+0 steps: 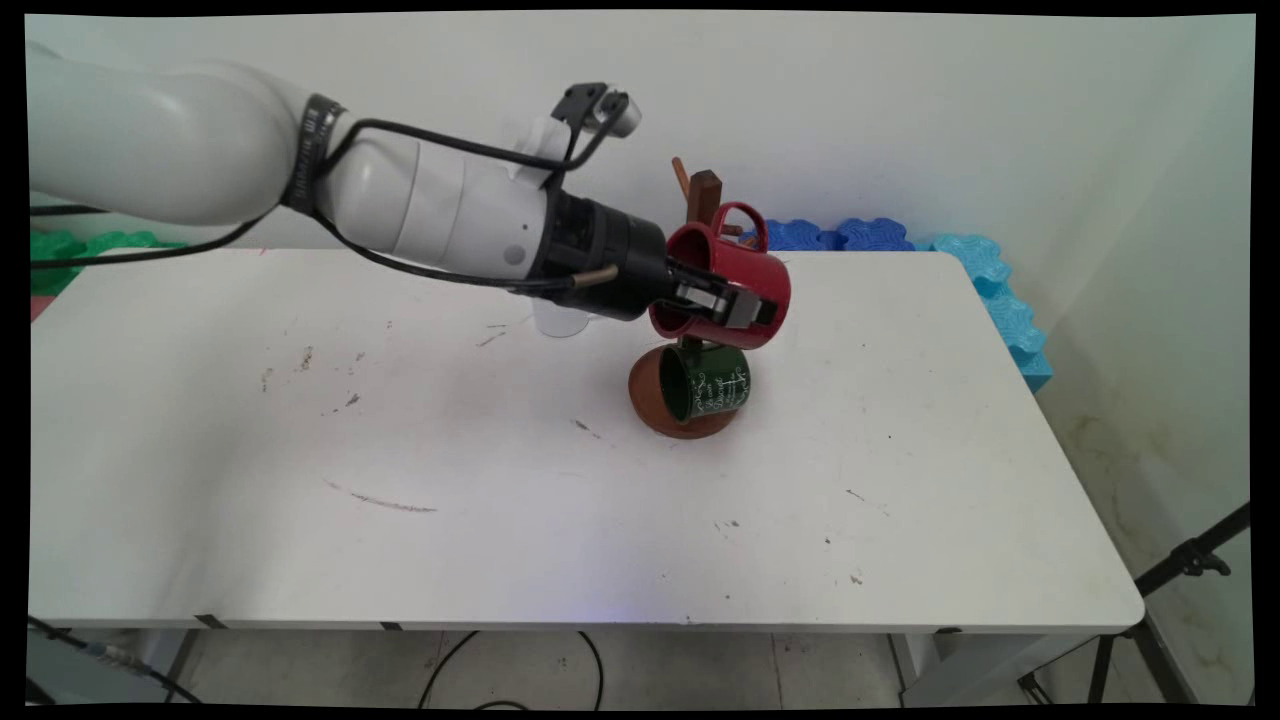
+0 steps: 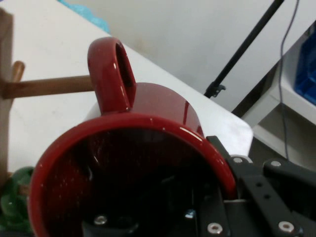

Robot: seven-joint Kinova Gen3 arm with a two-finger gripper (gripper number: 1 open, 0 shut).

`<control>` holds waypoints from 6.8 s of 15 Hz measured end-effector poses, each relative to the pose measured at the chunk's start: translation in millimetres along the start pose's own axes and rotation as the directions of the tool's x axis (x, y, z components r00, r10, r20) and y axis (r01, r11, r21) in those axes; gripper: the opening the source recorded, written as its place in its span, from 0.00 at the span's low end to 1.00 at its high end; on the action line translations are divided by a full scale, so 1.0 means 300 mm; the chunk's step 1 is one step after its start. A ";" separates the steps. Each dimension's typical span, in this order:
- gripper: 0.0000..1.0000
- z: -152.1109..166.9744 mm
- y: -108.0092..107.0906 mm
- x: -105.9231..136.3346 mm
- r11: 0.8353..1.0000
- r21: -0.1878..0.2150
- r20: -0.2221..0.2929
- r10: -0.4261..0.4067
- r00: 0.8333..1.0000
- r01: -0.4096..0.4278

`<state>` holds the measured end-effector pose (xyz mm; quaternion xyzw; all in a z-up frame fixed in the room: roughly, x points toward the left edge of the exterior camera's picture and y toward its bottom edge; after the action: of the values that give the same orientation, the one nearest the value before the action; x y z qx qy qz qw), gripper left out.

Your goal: Place the picked object on the table

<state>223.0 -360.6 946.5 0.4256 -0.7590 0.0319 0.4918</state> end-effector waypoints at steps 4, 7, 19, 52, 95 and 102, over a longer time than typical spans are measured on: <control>0.00 -0.054 0.052 0.005 1.000 -0.028 -0.008 0.008 1.000 -0.008; 0.00 -0.113 0.084 -0.003 0.998 -0.048 0.009 0.031 0.999 -0.030; 0.00 -0.413 0.016 0.033 0.949 -0.052 0.213 0.315 0.925 -0.311; 0.00 -0.216 -0.378 -0.086 0.891 0.076 0.753 0.242 0.611 -0.447; 0.00 0.117 -0.575 -0.056 0.839 -0.073 0.771 0.391 0.503 -0.540; 1.00 0.114 -0.580 -0.071 0.834 -0.086 0.769 0.404 0.496 -0.545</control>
<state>319.4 -474.1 848.1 0.2120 -0.9742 0.0482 0.0601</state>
